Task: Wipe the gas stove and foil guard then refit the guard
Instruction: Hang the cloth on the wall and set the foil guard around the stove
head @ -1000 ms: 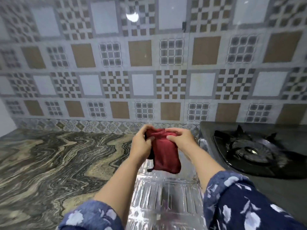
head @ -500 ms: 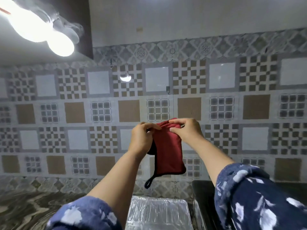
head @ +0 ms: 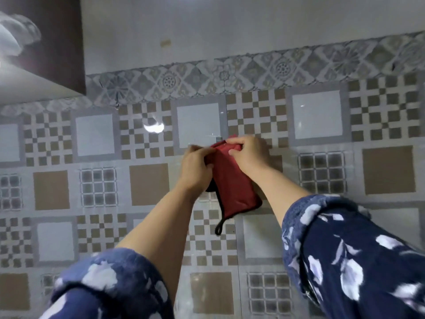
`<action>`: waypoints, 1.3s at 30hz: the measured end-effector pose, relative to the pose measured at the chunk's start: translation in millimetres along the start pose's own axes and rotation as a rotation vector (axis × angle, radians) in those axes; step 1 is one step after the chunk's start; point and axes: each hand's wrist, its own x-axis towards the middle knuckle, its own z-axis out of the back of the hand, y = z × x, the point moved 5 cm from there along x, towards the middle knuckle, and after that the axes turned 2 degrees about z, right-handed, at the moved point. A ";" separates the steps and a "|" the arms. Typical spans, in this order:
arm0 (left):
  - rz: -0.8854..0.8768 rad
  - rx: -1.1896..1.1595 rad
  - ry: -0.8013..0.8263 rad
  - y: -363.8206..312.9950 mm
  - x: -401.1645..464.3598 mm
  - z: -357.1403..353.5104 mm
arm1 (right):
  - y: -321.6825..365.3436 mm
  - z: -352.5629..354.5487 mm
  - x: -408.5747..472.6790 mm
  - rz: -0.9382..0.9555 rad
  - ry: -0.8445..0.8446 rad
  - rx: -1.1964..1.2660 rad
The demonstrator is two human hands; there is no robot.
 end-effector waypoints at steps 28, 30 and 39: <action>0.250 -0.059 0.400 21.4 -82.6 -2.9 | -7.6 -30.7 -82.5 -0.142 0.243 -0.141; 0.247 -0.070 0.426 13.5 -90.4 1.8 | 1.9 -28.9 -91.2 -0.162 0.329 -0.171; 0.421 0.004 0.553 36.0 -205.7 46.9 | 48.9 -26.9 -189.9 -0.169 0.626 -0.212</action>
